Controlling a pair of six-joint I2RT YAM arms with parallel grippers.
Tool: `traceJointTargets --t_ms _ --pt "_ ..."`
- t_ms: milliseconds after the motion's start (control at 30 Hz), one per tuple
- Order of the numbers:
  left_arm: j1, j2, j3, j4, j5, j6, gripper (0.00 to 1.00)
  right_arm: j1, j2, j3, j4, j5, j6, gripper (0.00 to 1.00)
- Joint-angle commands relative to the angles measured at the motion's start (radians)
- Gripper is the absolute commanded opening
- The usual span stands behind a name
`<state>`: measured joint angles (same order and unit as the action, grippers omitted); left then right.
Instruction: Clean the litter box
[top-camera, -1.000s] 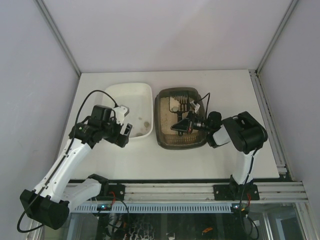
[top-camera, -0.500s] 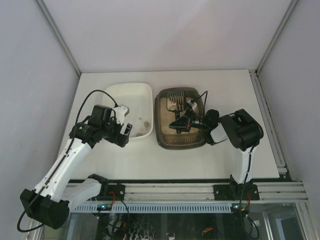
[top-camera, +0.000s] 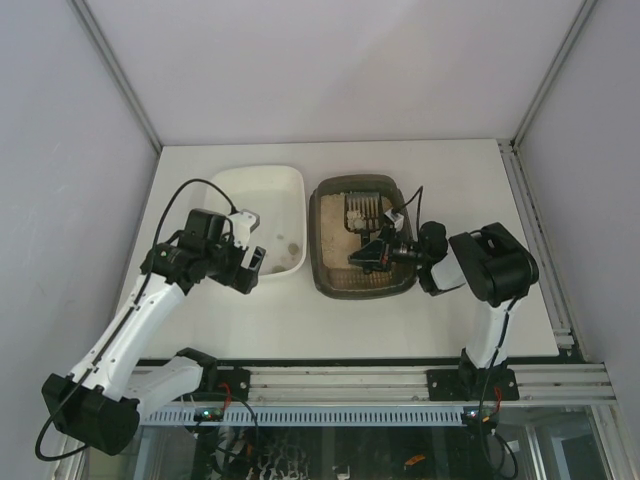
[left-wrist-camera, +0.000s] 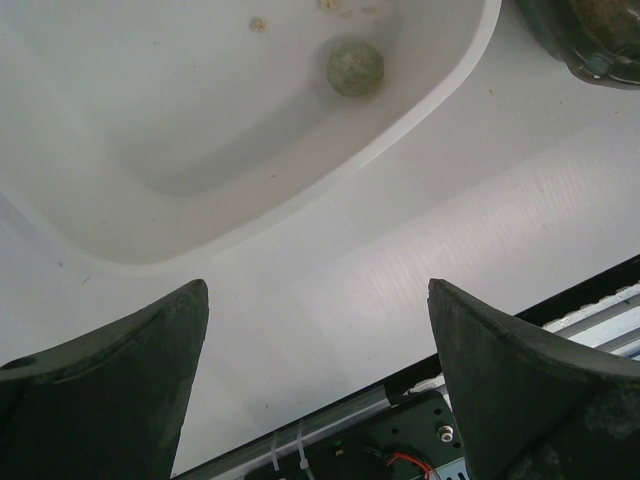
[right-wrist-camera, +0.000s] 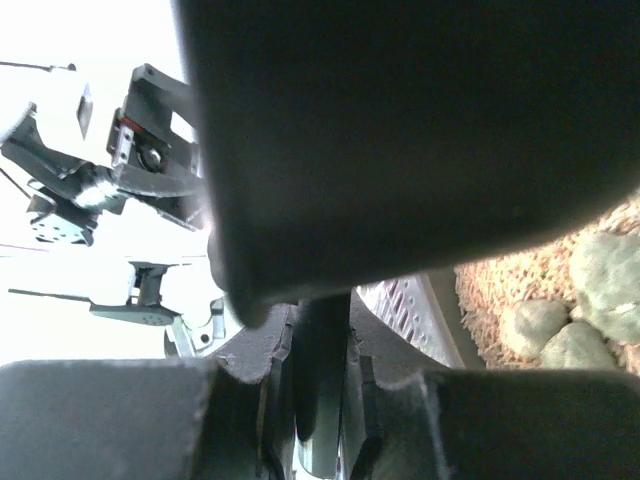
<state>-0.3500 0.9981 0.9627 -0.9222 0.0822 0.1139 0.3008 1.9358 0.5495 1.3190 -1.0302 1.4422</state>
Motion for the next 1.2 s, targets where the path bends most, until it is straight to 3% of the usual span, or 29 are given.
traceJointTargets --t_ms 0,200,333,467,600,733,867,933,1000,1067,1167 --pt "0.006 0.006 -0.012 0.025 0.000 -0.011 0.94 0.009 -0.107 -0.007 -0.183 0.004 -0.167 0.00" --pt "0.008 0.014 -0.013 0.026 0.002 -0.013 0.94 0.045 -0.115 -0.004 -0.177 -0.009 -0.148 0.00" --pt "0.007 0.015 -0.013 0.025 0.004 -0.013 0.94 -0.031 -0.117 -0.051 -0.030 0.031 -0.054 0.00" --pt "0.006 0.016 -0.012 0.024 0.005 -0.013 0.94 0.033 -0.176 0.001 -0.206 -0.002 -0.154 0.00" --pt "0.007 0.019 -0.012 0.022 0.008 -0.012 0.94 -0.050 -0.155 -0.038 -0.011 0.033 -0.021 0.00" --pt "0.006 0.021 -0.011 0.023 0.012 -0.011 0.94 0.055 -0.159 0.025 -0.101 -0.007 -0.067 0.00" --pt "0.007 0.021 -0.012 0.022 0.015 -0.010 0.94 -0.025 -0.116 -0.021 0.150 0.055 0.095 0.00" --pt "0.007 0.021 -0.010 0.022 0.016 -0.010 0.94 0.018 -0.083 0.011 0.150 0.037 0.108 0.00" --pt "0.008 0.022 -0.010 0.020 0.018 -0.010 0.94 0.078 -0.102 0.040 0.024 0.014 0.033 0.00" --pt "0.006 0.025 -0.009 0.019 0.021 -0.010 0.94 0.061 -0.137 0.024 -0.024 0.033 0.004 0.00" --pt "0.007 0.025 -0.010 0.019 0.022 -0.010 0.94 -0.038 -0.106 -0.032 0.146 0.078 0.119 0.00"
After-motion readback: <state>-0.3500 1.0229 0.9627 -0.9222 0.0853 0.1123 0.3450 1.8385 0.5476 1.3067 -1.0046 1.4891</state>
